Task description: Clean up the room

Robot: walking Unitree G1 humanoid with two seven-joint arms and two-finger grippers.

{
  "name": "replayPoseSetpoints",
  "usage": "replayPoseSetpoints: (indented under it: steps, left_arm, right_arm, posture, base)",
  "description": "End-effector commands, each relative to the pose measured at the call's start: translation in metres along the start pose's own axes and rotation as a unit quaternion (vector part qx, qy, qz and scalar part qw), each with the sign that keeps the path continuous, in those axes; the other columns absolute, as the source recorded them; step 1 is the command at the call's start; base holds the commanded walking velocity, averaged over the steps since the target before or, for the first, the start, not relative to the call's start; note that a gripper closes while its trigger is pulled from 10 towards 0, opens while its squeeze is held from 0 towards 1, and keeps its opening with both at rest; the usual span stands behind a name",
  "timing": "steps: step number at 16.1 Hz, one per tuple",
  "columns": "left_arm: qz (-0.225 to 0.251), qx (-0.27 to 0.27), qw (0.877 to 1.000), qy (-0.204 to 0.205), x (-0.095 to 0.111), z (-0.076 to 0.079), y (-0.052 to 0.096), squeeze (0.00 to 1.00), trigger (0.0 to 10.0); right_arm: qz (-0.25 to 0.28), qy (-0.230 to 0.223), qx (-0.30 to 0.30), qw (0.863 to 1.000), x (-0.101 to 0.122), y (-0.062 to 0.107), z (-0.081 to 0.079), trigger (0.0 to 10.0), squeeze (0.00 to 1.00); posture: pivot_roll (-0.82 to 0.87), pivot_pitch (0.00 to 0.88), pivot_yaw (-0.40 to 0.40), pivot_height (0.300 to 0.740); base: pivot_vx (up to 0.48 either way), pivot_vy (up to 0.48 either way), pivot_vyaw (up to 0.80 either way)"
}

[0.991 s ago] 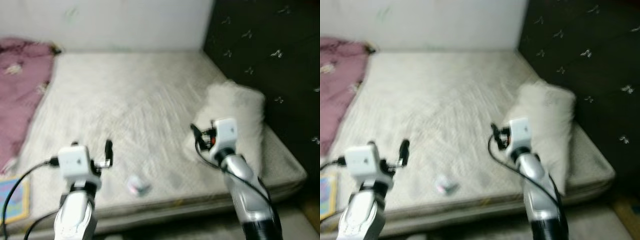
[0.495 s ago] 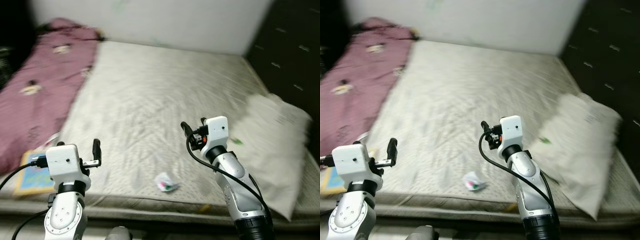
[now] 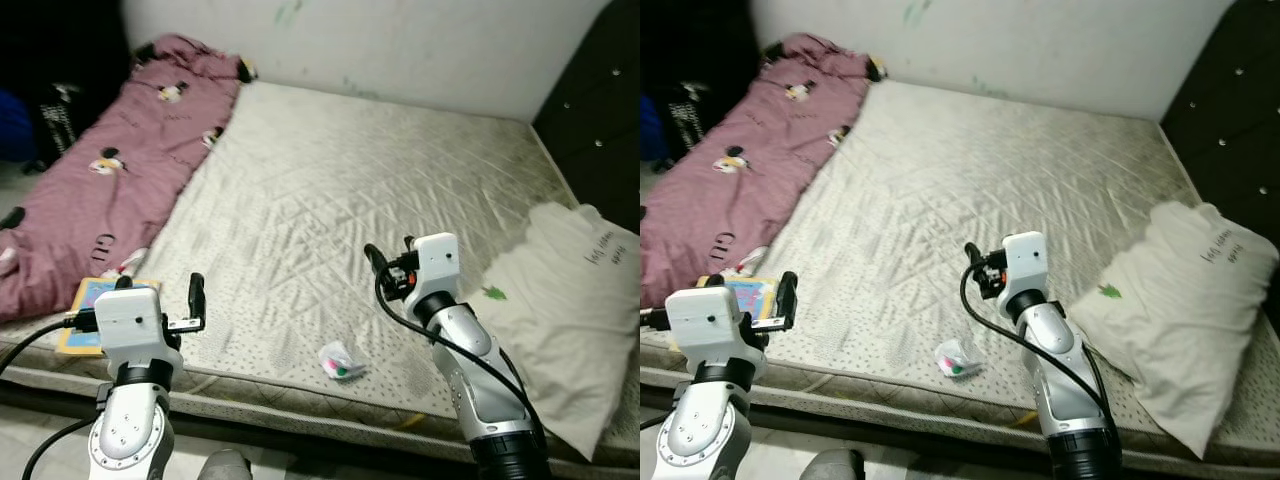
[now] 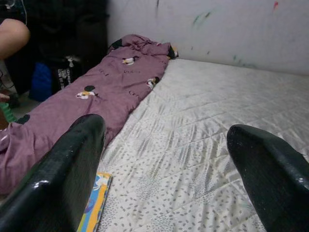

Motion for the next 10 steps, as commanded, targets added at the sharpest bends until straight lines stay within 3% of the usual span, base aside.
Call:
replayPoseSetpoints:
  steps: [1, 3, 4, 7, 10]
  left_arm:
    - [-0.003, 0.022, 1.0, 0.012, 0.003, -0.002, 0.001, 0.0, 10.0]
    - [-0.017, 0.028, 0.999, 0.037, 0.001, -0.003, 0.004, 0.0, 10.0]
    - [-0.027, 0.032, 0.998, 0.043, -0.001, -0.003, 0.008, 0.0, 10.0]
    - [-0.037, 0.045, 0.997, 0.049, -0.004, -0.005, 0.01, 0.0, 10.0]
    - [-0.037, 0.067, 0.997, 0.026, -0.008, -0.018, 0.013, 0.0, 10.0]
  right_arm:
    - [0.003, -0.001, -0.006, 1.0, 0.004, 0.0, 0.004, 10.0, 0.0]
    - [-0.003, -0.005, -0.01, 1.0, 0.004, 0.0, 0.006, 10.0, 0.0]
    - [-0.005, -0.007, -0.01, 1.0, 0.004, 0.0, 0.007, 10.0, 0.0]
    - [-0.005, -0.002, -0.005, 1.0, 0.005, 0.0, 0.006, 10.0, 0.0]
    - [0.013, 0.0, -0.024, 1.0, 0.011, 0.002, 0.009, 10.0, 0.0]
  posture:
    - [0.13, 0.028, -0.106, 0.74]
    - [0.14, 0.036, -0.109, 0.74]
    - [0.14, 0.054, -0.118, 0.74]
    - [0.14, 0.057, -0.123, 0.74]
    - [0.14, 0.054, -0.123, 0.74]
  base:
    - [0.0, 0.0, 0.0]
    - [0.0, 0.0, 0.0]
    - [0.0, 0.0, -0.8]
    - [0.0, 0.0, 0.0]
    - [0.0, 0.0, 0.0]
Point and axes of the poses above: a point about 5 cm out from each wrist's last joint towards the gripper, its own y axis pointing back from the gripper into the wrist, its own x axis along the axis of the wrist's last joint, z = x × y, the point moved 1 cm from there along -y, pointing out of the wrist towards the gripper, and after that the axes turned 6 degrees about -y, right-handed, at the moved point
